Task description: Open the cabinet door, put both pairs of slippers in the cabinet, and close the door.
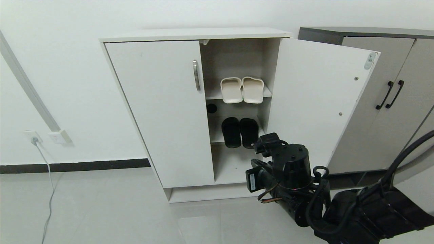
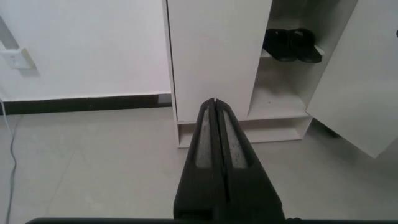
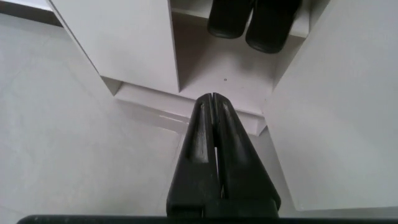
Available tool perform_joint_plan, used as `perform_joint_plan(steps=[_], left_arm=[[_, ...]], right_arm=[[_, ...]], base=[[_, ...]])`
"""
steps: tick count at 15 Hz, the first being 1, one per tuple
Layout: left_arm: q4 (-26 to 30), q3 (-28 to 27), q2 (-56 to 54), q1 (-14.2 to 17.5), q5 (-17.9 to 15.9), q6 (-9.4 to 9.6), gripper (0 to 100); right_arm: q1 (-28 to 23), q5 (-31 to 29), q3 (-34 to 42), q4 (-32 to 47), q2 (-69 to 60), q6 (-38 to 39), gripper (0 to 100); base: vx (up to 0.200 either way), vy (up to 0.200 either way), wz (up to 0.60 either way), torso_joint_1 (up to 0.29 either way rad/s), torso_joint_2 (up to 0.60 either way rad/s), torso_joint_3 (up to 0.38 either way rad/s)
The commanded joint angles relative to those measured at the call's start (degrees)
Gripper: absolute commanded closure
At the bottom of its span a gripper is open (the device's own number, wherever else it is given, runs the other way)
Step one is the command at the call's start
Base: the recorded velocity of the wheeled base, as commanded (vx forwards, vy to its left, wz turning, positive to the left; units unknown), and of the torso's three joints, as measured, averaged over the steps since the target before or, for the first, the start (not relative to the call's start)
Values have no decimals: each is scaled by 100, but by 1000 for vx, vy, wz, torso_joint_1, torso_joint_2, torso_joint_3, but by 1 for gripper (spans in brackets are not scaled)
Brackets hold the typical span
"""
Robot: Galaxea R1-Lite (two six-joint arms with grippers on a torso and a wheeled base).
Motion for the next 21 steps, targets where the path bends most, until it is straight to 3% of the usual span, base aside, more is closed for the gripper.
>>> perform_joint_plan(steps=[1,9,21], left_arm=[[-2,0,5,0,1,-1,100],[-2,0,5,0,-8,7,100],[-2,0,5,0,-8,7,100]], right_arm=[[1,-1,1,2,12,1,100],[-8,-1,36,-7,12,1,100],[-8,-1,45,2,3,-17,100]], base=[[0,0,0,-2,-207,-227],[0,0,0,39,-406,-357],[0,0,0,154,-479,-329]])
